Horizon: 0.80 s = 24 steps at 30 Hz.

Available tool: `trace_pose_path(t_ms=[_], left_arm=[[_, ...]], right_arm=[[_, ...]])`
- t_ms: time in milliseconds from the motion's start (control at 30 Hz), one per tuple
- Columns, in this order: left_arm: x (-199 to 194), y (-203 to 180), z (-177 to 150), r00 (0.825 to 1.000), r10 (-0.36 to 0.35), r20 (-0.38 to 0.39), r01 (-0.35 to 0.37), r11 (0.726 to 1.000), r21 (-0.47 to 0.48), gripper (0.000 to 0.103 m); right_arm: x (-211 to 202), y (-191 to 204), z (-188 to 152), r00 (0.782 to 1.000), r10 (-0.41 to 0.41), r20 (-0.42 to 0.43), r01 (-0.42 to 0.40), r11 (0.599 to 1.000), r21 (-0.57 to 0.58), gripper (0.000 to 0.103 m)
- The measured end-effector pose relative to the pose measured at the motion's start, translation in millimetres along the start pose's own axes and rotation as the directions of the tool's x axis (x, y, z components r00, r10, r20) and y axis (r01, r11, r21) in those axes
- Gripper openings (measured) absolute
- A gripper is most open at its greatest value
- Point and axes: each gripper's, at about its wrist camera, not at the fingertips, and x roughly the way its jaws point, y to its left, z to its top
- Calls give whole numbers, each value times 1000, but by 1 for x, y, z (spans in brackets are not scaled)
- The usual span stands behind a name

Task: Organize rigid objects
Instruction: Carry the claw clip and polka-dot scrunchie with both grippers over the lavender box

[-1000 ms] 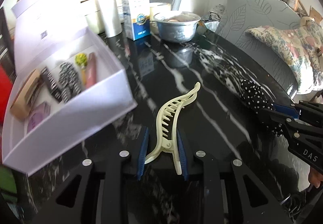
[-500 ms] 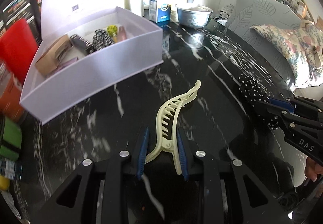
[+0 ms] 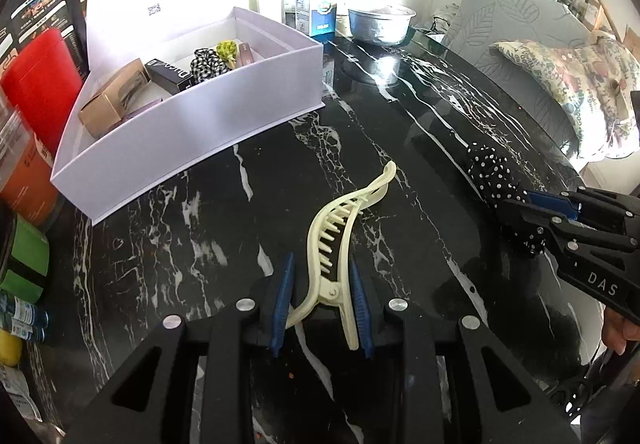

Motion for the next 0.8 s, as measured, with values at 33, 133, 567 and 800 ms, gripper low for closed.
trace_pose_path(t_ms=[33, 133, 567, 800], left_arm=[[1, 0, 2, 1000, -1, -1, 1, 1000, 1, 28], [4, -1, 6, 1000, -2, -3, 2, 1000, 5, 28], [13, -2, 10, 1000, 2, 18, -2, 1000, 11, 66], [12, -3, 8, 999, 1, 37, -1, 1000, 7, 64]], right_arm=[[0, 0, 0, 1000, 0, -1, 0, 1000, 4, 24], [-2, 0, -1, 1000, 1, -1, -1, 1000, 6, 37], [-6, -3, -6, 1000, -10, 16, 10, 1000, 21, 40], [-5, -3, -4, 1000, -10, 15, 10, 1000, 21, 40]])
